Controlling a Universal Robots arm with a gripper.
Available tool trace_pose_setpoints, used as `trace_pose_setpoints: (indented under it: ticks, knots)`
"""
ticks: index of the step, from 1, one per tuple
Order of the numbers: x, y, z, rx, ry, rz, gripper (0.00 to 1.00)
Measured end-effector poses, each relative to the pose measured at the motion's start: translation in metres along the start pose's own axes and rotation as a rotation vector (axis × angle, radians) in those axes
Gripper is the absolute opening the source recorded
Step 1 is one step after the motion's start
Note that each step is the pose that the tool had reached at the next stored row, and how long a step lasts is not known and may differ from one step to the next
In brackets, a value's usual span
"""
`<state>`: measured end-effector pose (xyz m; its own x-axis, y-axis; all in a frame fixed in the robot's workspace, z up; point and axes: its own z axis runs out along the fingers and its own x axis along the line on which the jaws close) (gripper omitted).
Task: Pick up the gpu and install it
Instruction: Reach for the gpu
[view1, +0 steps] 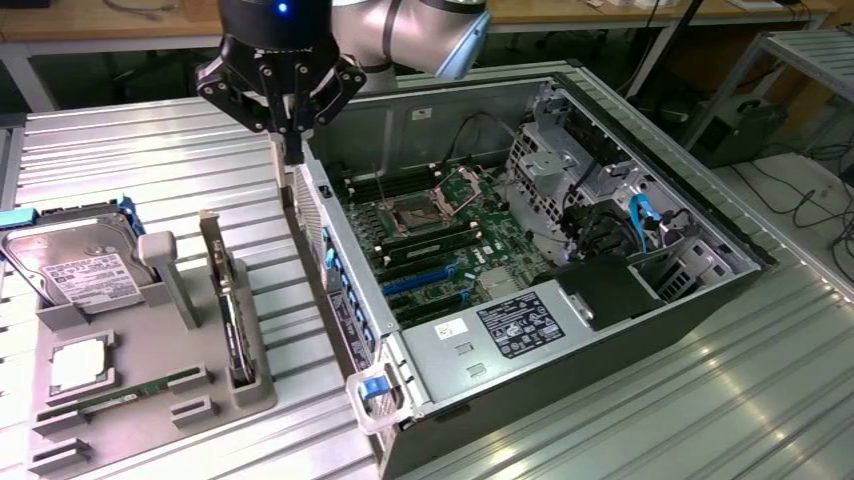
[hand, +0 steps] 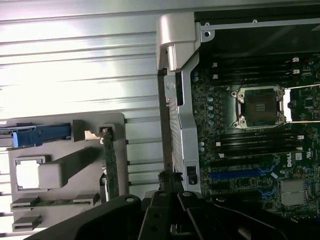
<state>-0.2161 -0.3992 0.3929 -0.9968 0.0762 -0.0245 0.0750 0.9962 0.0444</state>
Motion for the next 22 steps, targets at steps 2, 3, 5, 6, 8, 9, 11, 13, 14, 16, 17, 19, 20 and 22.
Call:
trace_pose_setpoints:
  ticks: [2,3,5,6,8,9,11,13,14,16,17,19,20,22]
  knots:
    - [0.002,-0.0002,-0.0001,0.0000,0.0000,0.000,0.11]
    - [0.003,-0.0003,-0.0001,0.0000,0.0000,0.000,0.11]
    - [0.006,-0.0005,-0.0001,0.0000,0.0000,0.000,0.11]
    - [0.007,-0.0007,-0.0002,0.0000,0.0000,0.000,0.11]
    - [0.009,-0.0009,-0.0002,0.0000,0.0000,0.000,0.11]
    - [0.010,-0.0010,-0.0002,0.0000,0.0000,0.000,0.11]
    - [0.013,-0.0012,-0.0003,0.0001,0.0001,0.000,0.11]
    - [0.015,-0.0014,-0.0003,0.0000,0.0000,0.000,0.11]
    - [0.015,-0.0015,-0.0004,0.0001,0.0001,0.000,0.11]
    - [0.017,-0.0017,-0.0004,0.0001,0.0000,0.000,0.11]
    - [0.018,-0.0018,-0.0004,0.0000,0.0000,0.000,0.11]
    - [0.020,-0.0020,-0.0005,0.0000,0.0000,0.000,0.11]
    - [0.022,-0.0021,-0.0005,0.0000,0.0000,0.000,0.11]
    - [0.024,-0.0024,-0.0006,0.0000,0.0000,0.000,0.11]
